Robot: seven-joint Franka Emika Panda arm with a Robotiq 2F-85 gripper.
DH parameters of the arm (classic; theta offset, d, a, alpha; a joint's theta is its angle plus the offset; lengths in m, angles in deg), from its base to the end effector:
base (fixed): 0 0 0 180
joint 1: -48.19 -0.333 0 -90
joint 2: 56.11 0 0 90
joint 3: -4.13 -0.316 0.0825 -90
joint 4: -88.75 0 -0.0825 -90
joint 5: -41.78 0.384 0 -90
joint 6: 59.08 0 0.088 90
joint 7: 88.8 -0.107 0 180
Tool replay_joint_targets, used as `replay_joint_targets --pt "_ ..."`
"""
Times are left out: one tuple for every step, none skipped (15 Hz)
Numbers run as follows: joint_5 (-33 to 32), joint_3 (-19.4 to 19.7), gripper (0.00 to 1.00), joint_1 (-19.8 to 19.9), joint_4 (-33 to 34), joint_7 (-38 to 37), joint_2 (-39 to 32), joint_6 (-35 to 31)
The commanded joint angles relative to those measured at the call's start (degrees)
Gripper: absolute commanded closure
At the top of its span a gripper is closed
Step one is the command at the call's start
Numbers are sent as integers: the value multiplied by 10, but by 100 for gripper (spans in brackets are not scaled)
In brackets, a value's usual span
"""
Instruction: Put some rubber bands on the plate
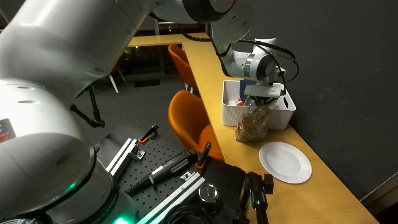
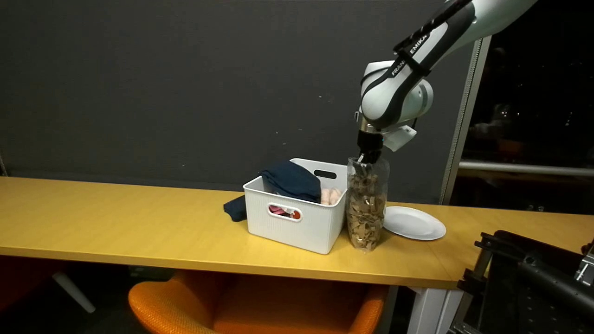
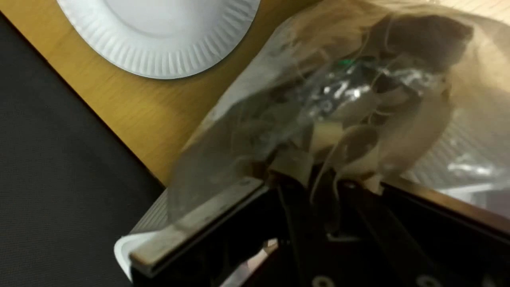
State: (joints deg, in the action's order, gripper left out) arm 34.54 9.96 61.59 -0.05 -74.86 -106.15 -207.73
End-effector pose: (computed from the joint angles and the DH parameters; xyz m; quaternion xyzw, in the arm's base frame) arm 0.6800 -0.2223 0.1496 0.9932 0.0264 0.0611 0.0960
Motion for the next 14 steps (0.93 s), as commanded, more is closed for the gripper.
replay_joint_targets --pt "0 6 97 -7 -44 -17 59 -4" --pt "0 5 97 -7 -49 -19 69 -6" --pt "-1 7 97 -9 -54 -23 80 -6" --pt "-1 7 97 -10 -57 -24 89 -5" --pt "-1 8 97 -11 -62 -28 101 -5" --pt "-1 8 97 -13 -66 -30 111 -4" --pt "-3 9 97 -15 -70 -34 122 -4" --pt "-5 12 97 -17 -76 -38 133 -2" --pt "-8 16 97 -19 -81 -43 143 -1" --pt "-12 23 97 -21 -87 -48 154 1" --pt "-16 29 97 -22 -92 -53 162 1" --pt "-19 36 97 -22 -98 -55 170 -1" --pt "-22 45 97 -20 -101 -61 176 -2" --pt "-23 52 97 -17 -104 -63 182 0"
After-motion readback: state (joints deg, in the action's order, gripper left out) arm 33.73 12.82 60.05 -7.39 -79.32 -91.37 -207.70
